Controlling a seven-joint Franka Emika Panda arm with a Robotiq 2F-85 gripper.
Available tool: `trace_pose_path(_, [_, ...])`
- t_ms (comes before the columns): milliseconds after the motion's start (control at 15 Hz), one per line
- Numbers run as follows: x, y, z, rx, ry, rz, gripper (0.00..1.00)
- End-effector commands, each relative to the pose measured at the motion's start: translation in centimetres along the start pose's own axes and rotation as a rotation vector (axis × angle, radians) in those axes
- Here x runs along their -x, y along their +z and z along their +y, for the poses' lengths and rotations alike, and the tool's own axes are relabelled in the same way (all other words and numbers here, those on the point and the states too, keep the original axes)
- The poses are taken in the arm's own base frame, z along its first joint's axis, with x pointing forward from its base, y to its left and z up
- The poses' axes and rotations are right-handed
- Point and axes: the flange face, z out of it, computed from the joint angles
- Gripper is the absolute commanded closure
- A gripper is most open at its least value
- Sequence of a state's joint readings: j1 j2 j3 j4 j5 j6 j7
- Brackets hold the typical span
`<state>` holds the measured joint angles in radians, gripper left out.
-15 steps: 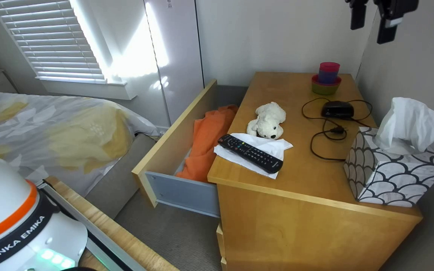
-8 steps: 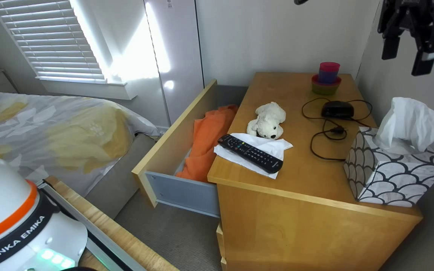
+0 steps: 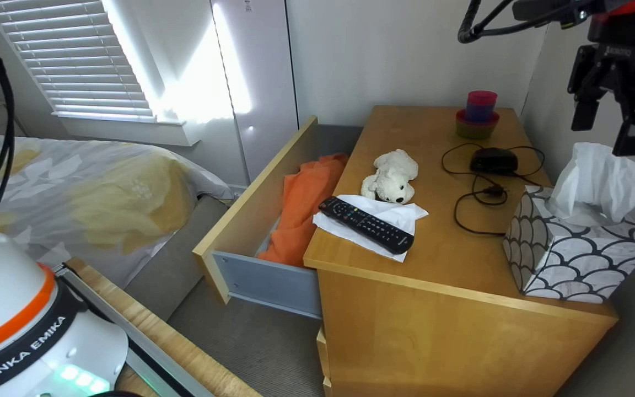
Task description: Pull out one white tissue from the box and put it on the remote, wipe the remote with the white tissue, pick up the white tissue from the remote and put it on the table
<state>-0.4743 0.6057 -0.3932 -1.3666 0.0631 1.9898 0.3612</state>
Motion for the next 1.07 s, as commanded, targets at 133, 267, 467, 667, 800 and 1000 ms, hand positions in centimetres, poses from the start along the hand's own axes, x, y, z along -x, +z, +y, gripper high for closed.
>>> trace_pose_path(133, [-1.5,2.5,-0.5,0.028,0.039,-0.088,0.42])
trace_pose_path(267, [-2.0,2.9,-0.8,0.033,0.024,-0.083,0.58])
trace_pose_path(467, [-2.6,3.2,-1.2,0.034,0.016,-0.075,0.84])
trace_pose_path(667, [-2.7,3.1,-1.6,0.035,0.015,-0.075,1.0])
trace_pose_path(800, [-2.3,2.8,-1.9,0.032,0.008,-0.077,1.0])
trace_pose_path(1000, [-1.3,1.8,-2.2,0.026,0.004,-0.084,1.0])
